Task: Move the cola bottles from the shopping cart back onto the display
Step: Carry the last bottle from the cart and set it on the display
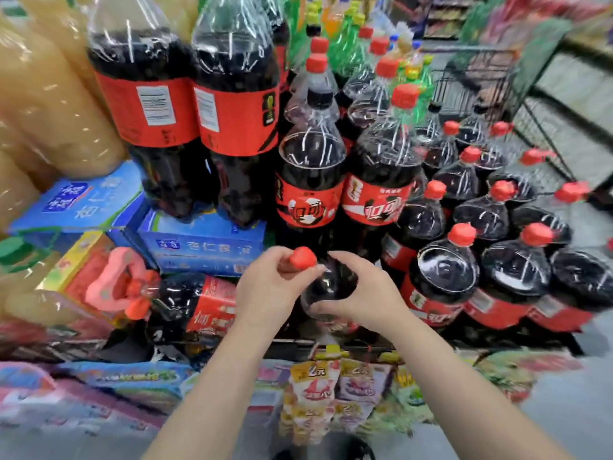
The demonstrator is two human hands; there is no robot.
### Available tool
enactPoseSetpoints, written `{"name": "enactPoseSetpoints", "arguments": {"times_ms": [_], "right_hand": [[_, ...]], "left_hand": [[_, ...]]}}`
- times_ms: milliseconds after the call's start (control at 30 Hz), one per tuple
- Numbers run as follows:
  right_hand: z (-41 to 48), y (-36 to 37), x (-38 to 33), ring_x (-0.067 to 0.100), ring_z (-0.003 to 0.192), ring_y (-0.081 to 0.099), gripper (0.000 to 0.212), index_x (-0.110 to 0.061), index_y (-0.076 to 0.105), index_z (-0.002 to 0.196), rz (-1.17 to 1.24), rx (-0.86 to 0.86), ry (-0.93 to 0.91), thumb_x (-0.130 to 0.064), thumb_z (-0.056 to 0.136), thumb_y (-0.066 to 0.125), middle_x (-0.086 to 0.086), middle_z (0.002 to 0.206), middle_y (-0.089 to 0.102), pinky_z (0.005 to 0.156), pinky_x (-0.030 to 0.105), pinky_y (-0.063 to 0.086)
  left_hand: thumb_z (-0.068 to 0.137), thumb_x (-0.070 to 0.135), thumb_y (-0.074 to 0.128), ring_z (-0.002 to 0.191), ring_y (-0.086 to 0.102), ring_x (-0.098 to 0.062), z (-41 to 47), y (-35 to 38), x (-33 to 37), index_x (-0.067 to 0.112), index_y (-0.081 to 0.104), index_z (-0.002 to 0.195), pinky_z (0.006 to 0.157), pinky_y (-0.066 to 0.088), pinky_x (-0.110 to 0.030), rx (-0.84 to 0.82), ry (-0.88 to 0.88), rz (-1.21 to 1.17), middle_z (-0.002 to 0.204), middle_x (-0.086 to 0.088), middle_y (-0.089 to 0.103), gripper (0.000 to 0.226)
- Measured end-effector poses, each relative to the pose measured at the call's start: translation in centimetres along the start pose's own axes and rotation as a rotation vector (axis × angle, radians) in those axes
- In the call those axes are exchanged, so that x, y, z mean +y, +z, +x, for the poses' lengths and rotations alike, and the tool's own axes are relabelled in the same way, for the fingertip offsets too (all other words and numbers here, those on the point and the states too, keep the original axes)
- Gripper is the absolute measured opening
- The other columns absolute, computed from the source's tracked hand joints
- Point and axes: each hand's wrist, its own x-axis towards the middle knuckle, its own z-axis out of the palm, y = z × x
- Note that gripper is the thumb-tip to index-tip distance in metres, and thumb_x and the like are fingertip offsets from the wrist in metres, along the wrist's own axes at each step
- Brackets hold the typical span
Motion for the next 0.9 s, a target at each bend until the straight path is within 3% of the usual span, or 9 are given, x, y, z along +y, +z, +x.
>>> {"name": "enactPoseSetpoints", "arguments": {"times_ms": [167,267,333,433,500,600,733,800,900], "right_hand": [[-0.3,-3.6,1.4,0.011,0.132,0.044,0.096,-0.027,0.039,0.145,-0.057,-0.017,0.035,-0.047,0.063,0.084,-0.009,0.144,0.048,0.107,0.029,0.037],[-0.3,-5.0,2.0,0.014,0.129,0.047,0.079,-0.023,0.044,0.141,-0.017,0.04,-0.037,-0.03,0.071,0.081,-0.005,0.138,0.052,0.103,0.026,0.038],[-0.6,-5.6,2.4,0.014,0.122,0.052,0.062,-0.026,0.051,0.134,0.038,0.139,-0.016,-0.031,0.077,0.076,-0.006,0.13,0.057,0.093,0.025,0.04],[-0.9,-5.8,3.0,0.012,0.129,0.047,0.066,-0.025,0.044,0.141,0.04,0.25,0.01,-0.036,0.082,0.072,-0.007,0.139,0.052,0.101,0.027,0.038],[-1.2,-5.8,2.7,0.01,0.132,0.043,0.076,-0.026,0.035,0.146,0.063,0.286,-0.018,-0.038,0.081,0.072,-0.009,0.145,0.046,0.108,0.033,0.038],[-1.1,-5.9,2.3,0.012,0.125,0.05,0.073,-0.031,0.034,0.145,0.066,0.303,-0.035,-0.037,0.082,0.072,-0.01,0.139,0.051,0.101,0.031,0.042],[-1.2,-6.2,2.3,0.015,0.12,0.053,0.062,-0.033,0.037,0.142,0.022,0.291,-0.038,-0.035,0.087,0.067,-0.011,0.133,0.056,0.095,0.032,0.044],[-1.2,-6.6,2.3,0.014,0.116,0.055,0.06,-0.034,0.04,0.14,0.008,0.29,-0.037,-0.036,0.086,0.068,-0.011,0.13,0.058,0.093,0.032,0.046],[-0.9,-7.1,2.2,0.015,0.107,0.059,0.057,-0.035,0.045,0.134,-0.011,0.296,-0.019,-0.038,0.083,0.071,-0.01,0.118,0.063,0.088,0.033,0.048]], "left_hand": [[0.068,0.053,0.077,0.077,0.062,0.003,0.5,2.4,3.4,0.037,0.058,0.077,0.074,0.049,-0.024,-0.096,0.091,0.02,0.077,0.019,0.065,0.027],[0.077,0.04,0.075,0.087,0.064,0.002,1.1,4.3,4.0,0.039,0.061,0.091,0.082,0.051,-0.022,-0.222,0.126,-0.162,0.09,0.018,0.068,0.019],[0.089,0.024,0.065,0.098,0.064,-0.001,0.9,5.8,3.7,0.031,0.062,0.104,0.085,0.047,-0.015,-0.259,0.128,-0.26,0.098,0.018,0.066,0.017],[0.091,0.004,0.052,0.118,0.054,-0.01,0.0,7.5,2.1,0.022,0.055,0.125,0.093,0.041,-0.014,-0.235,0.091,-0.142,0.121,0.008,0.056,0.039],[0.083,0.006,0.062,0.128,0.043,-0.01,-0.3,8.2,0.9,0.022,0.039,0.14,0.104,0.038,-0.024,-0.334,0.054,-0.068,0.135,0.006,0.043,0.064],[0.071,0.017,0.083,0.124,0.04,-0.005,-0.9,8.9,0.2,0.027,0.013,0.149,0.098,0.037,-0.014,-0.551,-0.04,-0.169,0.135,0.011,0.039,0.104],[0.059,0.033,0.09,0.114,0.051,-0.008,-1.0,9.7,-0.1,0.028,0.025,0.144,0.092,0.042,-0.022,-0.459,-0.093,-0.139,0.122,0.014,0.051,0.107],[0.058,0.036,0.09,0.119,0.052,-0.013,-0.7,9.6,-0.4,0.027,0.026,0.144,0.091,0.04,-0.023,-0.45,-0.079,-0.083,0.119,0.013,0.051,0.107],[0.061,0.037,0.089,0.131,0.044,-0.019,-0.1,9.2,-0.4,0.025,0.02,0.148,0.096,0.035,-0.021,-0.499,-0.075,-0.033,0.141,0.004,0.046,0.112]]}}
